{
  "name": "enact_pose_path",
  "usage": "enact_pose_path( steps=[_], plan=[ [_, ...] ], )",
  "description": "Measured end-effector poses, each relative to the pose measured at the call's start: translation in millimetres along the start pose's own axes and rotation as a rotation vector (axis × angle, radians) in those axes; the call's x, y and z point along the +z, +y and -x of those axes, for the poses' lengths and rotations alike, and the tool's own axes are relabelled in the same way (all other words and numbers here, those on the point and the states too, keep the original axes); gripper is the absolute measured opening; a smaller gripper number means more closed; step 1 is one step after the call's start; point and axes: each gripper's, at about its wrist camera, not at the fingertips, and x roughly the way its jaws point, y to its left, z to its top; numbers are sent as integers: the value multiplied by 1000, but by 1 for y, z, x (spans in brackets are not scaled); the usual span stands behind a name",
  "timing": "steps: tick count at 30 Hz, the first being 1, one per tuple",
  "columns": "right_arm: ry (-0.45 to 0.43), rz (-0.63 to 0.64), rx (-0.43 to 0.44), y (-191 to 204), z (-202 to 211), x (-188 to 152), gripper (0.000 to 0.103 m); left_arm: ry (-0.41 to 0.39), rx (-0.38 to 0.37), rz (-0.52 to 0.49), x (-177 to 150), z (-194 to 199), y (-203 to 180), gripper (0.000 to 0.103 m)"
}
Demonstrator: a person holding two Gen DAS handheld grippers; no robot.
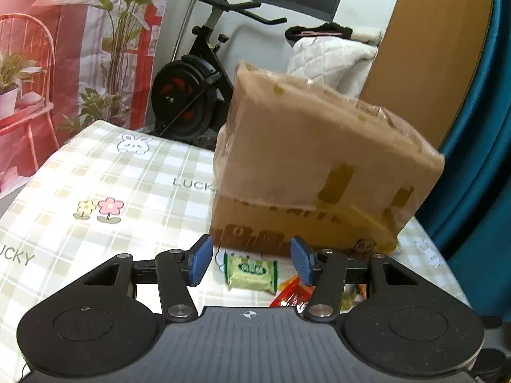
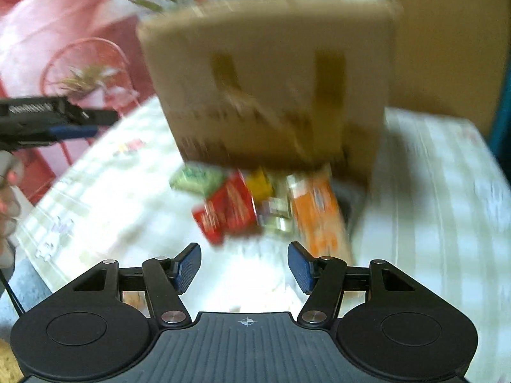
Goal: Organize snacks
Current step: 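Move both tools back to the pile, right tool toward the white cracker pack, then grasp the white cracker pack with the right tool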
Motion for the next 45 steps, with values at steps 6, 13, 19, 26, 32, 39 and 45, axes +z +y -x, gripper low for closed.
enact_pose_path(
  steps=[6,13,19,26,32,39,45],
  plan=[
    [86,-95,-81,-6,-8,-32,69,30,-4,9,-10,-6,4,56],
    [145,-140,-69,2,-23,-40,70,49,2,21,-18,-8,11,56],
    [140,-32,-81,26,-44,-27,66,54,18,30,-22,-6,12,56],
    [134,94,-96,41,-54,-14,44,63,36,37,-25,-7,14,56],
    [93,100,-107,34,-68,-2,44,63,37,15,-26,-7,12,57],
    [60,119,-93,27,-64,-7,58,52,56,-45,-31,-5,12,58],
    [46,108,-86,25,-51,-24,58,67,40,-100,-37,-10,6,58]
  ],
)
